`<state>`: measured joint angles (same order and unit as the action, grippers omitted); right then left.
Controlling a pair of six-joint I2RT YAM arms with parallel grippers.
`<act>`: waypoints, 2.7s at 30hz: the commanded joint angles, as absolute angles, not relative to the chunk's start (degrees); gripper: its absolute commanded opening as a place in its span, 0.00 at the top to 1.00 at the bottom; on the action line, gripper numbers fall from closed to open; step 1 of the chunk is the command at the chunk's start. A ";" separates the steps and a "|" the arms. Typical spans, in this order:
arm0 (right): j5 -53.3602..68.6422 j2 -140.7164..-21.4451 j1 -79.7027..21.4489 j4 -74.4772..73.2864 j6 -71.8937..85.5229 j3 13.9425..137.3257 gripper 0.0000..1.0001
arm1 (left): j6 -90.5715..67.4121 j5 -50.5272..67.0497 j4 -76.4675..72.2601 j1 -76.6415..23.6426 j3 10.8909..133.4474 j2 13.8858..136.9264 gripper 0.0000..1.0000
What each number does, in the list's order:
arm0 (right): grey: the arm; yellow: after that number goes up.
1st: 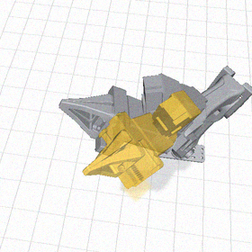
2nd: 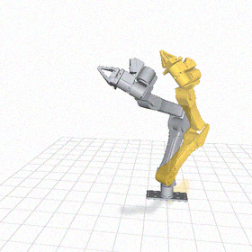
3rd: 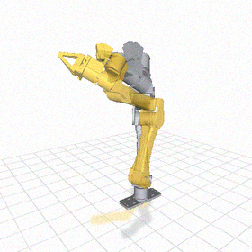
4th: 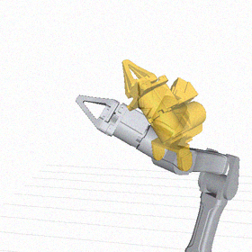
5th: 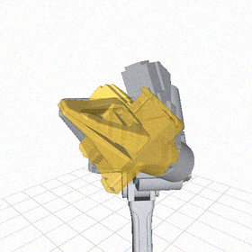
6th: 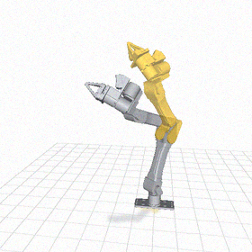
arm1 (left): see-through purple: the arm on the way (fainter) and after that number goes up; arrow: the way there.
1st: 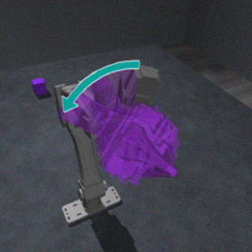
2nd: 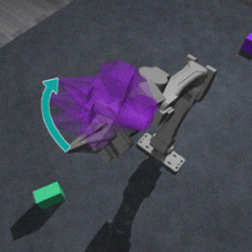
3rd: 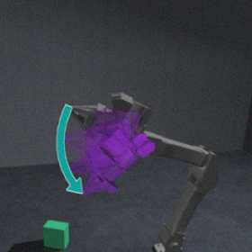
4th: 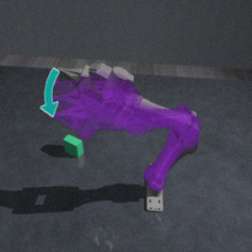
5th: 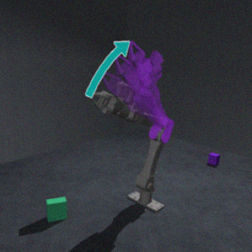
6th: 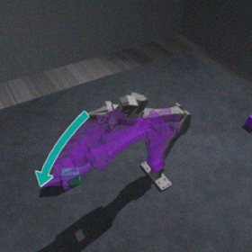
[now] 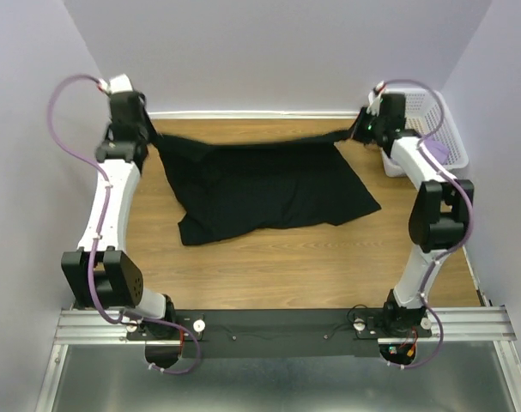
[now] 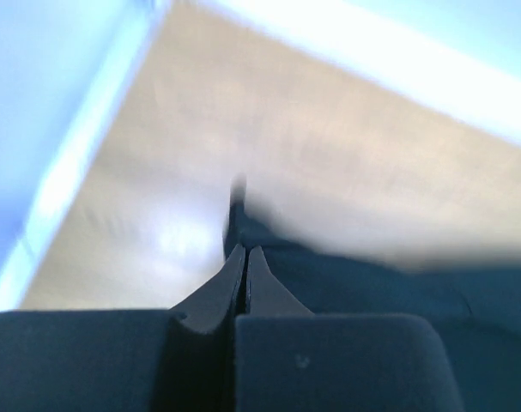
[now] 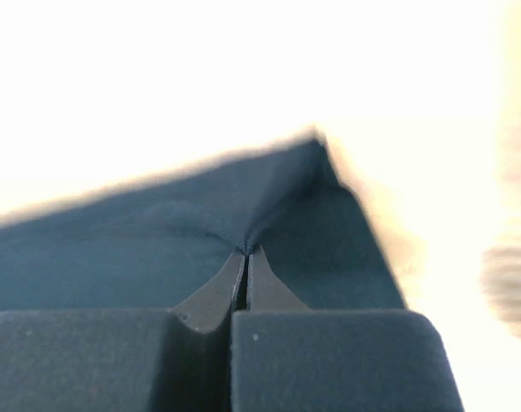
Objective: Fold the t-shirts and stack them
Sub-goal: Flatten the tshirt out
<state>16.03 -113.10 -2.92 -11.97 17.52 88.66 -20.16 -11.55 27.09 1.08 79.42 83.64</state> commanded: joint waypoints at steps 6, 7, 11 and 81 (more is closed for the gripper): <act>6.42 -92.83 -1.58 -14.85 20.40 101.16 1.00 | -21.71 -11.60 33.48 8.17 112.74 84.73 1.00; 5.72 -89.07 -1.58 -15.20 19.96 101.77 1.00 | -21.62 -12.21 33.75 8.17 116.50 83.33 1.00; 3.96 -78.53 -1.50 -16.52 16.88 100.03 0.99 | -20.31 -12.83 31.12 8.17 117.08 74.29 1.00; -0.62 -123.31 -0.88 6.16 -0.35 88.15 0.99 | -31.19 -9.93 20.04 0.26 89.93 107.85 1.00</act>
<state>1.15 -123.44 -1.65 6.79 -0.49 87.07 -25.21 -9.72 18.83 -0.08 94.02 114.65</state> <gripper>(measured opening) 0.011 0.009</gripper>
